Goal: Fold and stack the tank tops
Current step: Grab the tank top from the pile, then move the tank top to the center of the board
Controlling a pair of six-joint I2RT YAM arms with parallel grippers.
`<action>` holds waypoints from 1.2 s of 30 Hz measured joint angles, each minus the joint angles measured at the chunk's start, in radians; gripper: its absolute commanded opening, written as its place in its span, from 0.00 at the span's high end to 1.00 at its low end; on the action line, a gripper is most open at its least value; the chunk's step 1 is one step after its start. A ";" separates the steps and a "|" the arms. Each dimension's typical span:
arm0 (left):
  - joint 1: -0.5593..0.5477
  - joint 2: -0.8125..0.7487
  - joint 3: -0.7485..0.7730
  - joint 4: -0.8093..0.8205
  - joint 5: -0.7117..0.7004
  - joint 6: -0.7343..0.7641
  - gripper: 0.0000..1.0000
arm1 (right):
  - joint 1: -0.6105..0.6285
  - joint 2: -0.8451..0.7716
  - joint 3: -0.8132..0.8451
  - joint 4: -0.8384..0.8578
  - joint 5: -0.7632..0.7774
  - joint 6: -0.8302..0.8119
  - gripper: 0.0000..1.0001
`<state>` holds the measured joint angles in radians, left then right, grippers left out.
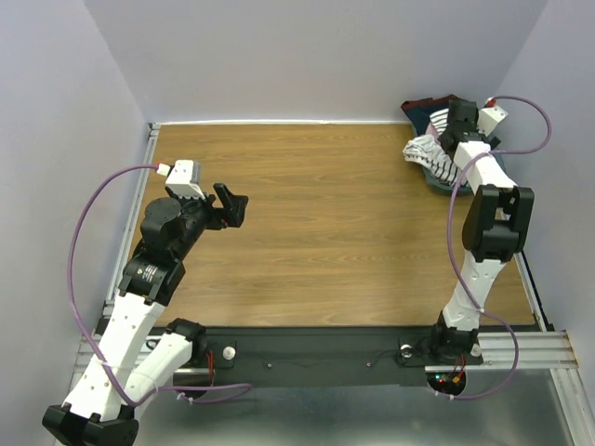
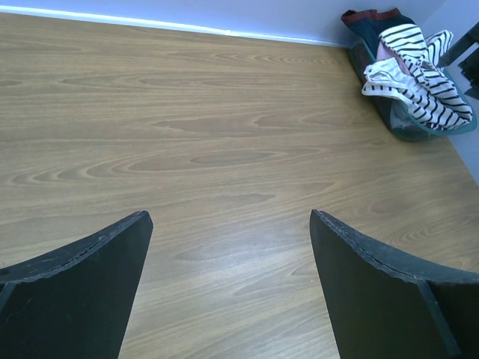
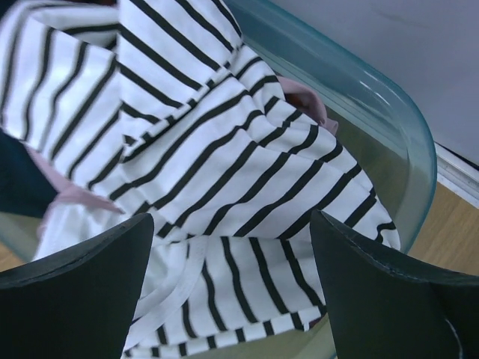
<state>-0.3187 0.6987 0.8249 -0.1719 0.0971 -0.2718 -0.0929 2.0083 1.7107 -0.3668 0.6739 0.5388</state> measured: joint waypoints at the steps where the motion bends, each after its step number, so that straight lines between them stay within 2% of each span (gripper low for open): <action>1: 0.000 0.000 0.000 0.000 0.001 0.000 0.01 | -0.005 0.016 0.002 -0.001 0.000 -0.003 0.11; 8: 0.000 0.000 0.000 0.000 0.001 0.000 0.01 | -0.044 0.116 0.024 -0.006 -0.029 -0.006 0.23; 10: 0.000 0.000 0.000 0.000 0.001 0.000 0.01 | -0.045 0.117 0.024 -0.006 -0.035 0.001 0.42; 11: 0.000 0.000 0.000 0.000 0.001 0.000 0.01 | -0.045 0.117 0.028 -0.006 -0.036 0.004 0.59; 14: 0.000 0.000 0.000 0.000 0.001 0.000 0.01 | -0.045 0.116 0.029 -0.007 -0.036 0.010 0.83; 15: 0.000 0.000 0.000 0.000 0.001 0.000 0.01 | -0.045 0.114 0.029 -0.007 -0.034 0.014 0.95; 16: 0.000 0.000 0.000 0.000 0.001 0.000 0.01 | -0.045 0.112 0.029 -0.007 -0.034 0.018 0.99; 21: 0.000 0.006 0.000 0.000 0.001 -0.001 0.01 | -0.046 0.067 0.029 -0.020 -0.039 0.023 1.00; 27: 0.000 0.014 0.000 0.000 0.000 -0.001 0.01 | -0.046 -0.074 0.029 -0.023 -0.074 0.022 1.00; 33: 0.000 0.021 0.000 0.000 -0.005 -0.001 0.01 | -0.037 -0.185 0.107 -0.018 -0.267 -0.004 1.00; 36: 0.000 0.023 0.000 0.000 -0.023 -0.002 0.01 | 0.021 -0.205 0.148 -0.013 -0.359 -0.032 1.00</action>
<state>-0.3187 0.7219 0.8249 -0.1722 0.0746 -0.2733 -0.0715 1.8034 1.8591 -0.3798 0.3153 0.5064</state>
